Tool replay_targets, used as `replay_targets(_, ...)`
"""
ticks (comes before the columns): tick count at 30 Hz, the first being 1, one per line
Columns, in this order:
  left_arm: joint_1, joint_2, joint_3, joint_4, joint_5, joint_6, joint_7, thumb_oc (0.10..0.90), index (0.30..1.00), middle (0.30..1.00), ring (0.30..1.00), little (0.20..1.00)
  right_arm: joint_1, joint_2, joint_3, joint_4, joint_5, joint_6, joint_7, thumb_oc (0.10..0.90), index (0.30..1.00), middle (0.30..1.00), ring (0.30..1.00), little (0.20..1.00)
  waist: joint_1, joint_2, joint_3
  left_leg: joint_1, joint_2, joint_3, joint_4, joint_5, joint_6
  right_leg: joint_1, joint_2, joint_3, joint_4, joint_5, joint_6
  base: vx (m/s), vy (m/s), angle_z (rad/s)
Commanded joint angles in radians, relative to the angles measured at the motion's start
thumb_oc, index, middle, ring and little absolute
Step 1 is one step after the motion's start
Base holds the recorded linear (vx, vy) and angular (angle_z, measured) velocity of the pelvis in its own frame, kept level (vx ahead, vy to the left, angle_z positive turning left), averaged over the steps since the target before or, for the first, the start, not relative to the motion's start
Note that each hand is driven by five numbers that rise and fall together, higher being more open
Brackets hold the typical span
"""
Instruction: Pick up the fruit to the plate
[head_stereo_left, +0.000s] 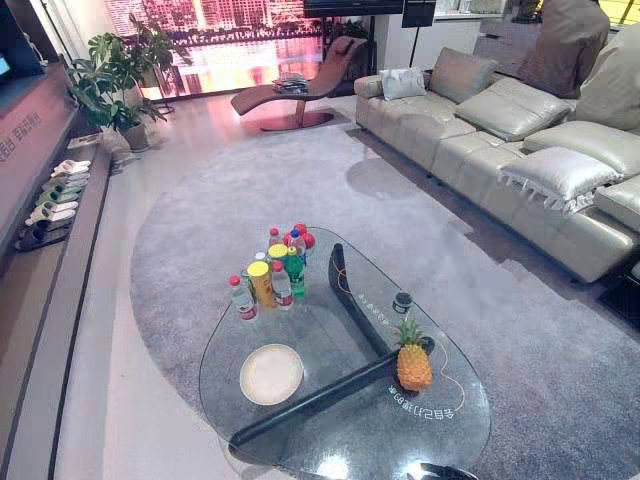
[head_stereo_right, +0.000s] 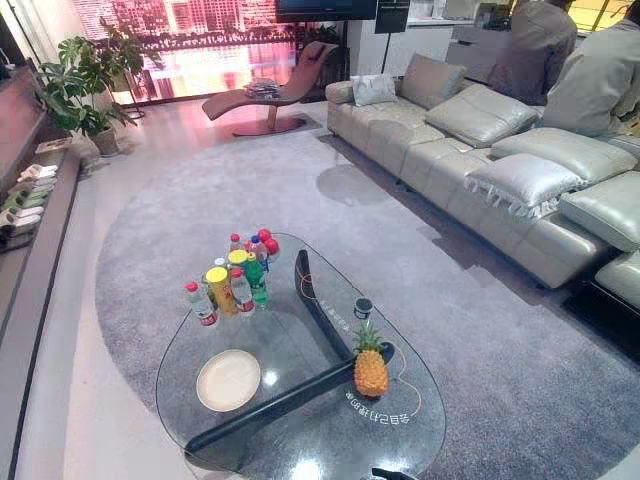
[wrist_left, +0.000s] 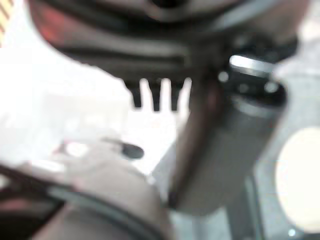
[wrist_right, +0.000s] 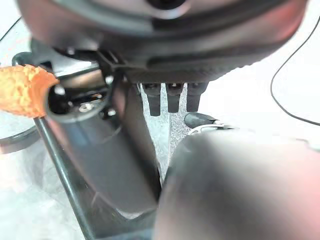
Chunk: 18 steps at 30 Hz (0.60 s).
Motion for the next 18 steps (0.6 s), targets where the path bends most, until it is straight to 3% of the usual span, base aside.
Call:
replay_targets(1,-0.09,0.008,0.014,0.083,0.021,-0.009,-0.023,0.8,0.9,0.9,0.9,0.9,-0.039,0.01,0.028,0.098,-0.009,0.011,0.025,0.8,0.9,0.9,0.9,0.9,0.002,-0.052,0.007,0.016,-0.028,0.023,0.0,-0.037,-0.025,0.049,-0.059,0.046,0.011,0.017,0.056,0.44,0.181,-0.48)
replay_targets(18,-0.082,0.006,0.016,0.09,0.021,-0.044,-0.027,0.8,0.9,0.9,0.9,0.9,-0.04,0.012,0.026,0.108,-0.013,0.003,0.013,0.8,0.9,0.9,0.9,0.9,0.005,-0.05,0.015,0.011,-0.031,0.019,0.005,-0.039,-0.023,0.045,-0.06,0.046,0.013,0.016,0.055,0.0,0.0,0.0)
